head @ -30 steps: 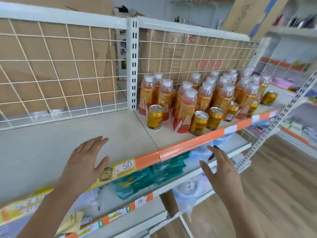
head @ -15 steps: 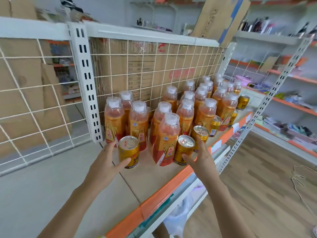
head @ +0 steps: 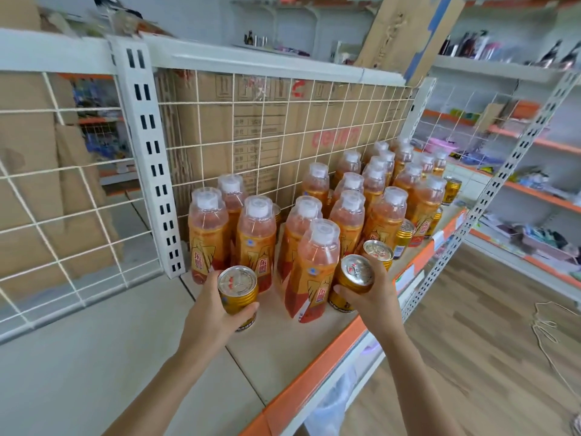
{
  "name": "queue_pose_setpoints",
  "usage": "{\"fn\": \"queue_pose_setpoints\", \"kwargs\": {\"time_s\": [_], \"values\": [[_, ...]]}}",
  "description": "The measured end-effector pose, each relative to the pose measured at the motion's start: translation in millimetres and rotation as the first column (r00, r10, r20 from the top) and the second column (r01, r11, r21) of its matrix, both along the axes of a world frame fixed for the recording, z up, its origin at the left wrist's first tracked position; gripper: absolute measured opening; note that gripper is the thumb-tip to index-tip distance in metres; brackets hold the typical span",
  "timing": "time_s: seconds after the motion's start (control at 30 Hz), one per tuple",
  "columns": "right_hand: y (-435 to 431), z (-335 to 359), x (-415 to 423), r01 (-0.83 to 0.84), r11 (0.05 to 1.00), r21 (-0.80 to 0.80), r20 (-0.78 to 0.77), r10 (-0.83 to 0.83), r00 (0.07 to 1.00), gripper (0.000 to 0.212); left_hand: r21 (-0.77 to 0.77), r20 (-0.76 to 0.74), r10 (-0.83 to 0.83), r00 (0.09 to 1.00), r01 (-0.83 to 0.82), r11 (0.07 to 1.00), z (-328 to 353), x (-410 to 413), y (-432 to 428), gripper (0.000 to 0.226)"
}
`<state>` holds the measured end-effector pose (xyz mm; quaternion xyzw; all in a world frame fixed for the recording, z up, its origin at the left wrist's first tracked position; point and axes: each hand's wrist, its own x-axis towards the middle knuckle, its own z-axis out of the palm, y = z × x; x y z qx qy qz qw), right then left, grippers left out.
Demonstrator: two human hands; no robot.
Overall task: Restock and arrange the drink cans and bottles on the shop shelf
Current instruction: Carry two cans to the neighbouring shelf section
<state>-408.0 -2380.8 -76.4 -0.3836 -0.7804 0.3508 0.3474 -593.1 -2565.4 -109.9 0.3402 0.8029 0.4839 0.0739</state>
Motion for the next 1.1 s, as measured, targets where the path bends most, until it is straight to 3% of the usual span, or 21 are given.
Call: {"fn": "queue_pose_setpoints", "kwargs": {"time_s": [0.13, 0.3, 0.7, 0.87, 1.1], "values": [[-9.5, 13.9, 14.5, 0.009, 0.999, 0.043, -0.045, -0.007, 0.999, 0.072, 0.003, 0.046, -0.004, 0.999, 0.004, 1.0, 0.1, 1.2, -11.4, 0.08], [-28.8, 19.3, 39.7, -0.011, 1.0, 0.023, -0.087, 0.013, 0.996, 0.066, 0.035, 0.081, 0.066, 0.995, -0.069, 0.997, 3.5, 17.2, -40.2, 0.072], [-113.7, 4.1, 53.1, -0.338, 0.94, -0.04, -0.084, 0.334, 0.939, 0.069, 0.0, 0.111, 0.324, 0.94, -0.326, 0.946, -5.2, 73.9, -196.2, 0.071], [-164.2, 2.2, 34.5, -0.507, 0.862, -0.026, -0.099, 0.502, 0.859, 0.063, 0.032, 0.062, 0.524, 0.85, -0.526, 0.85, -1.5, 94.1, -265.6, 0.062], [-252.8, 2.0, -23.1, -0.74, 0.663, -0.115, -0.132, 0.728, 0.673, 0.071, 0.01, 0.045, 0.7, 0.712, -0.701, 0.713, 5.7, 102.8, -357.0, 0.068]]}}
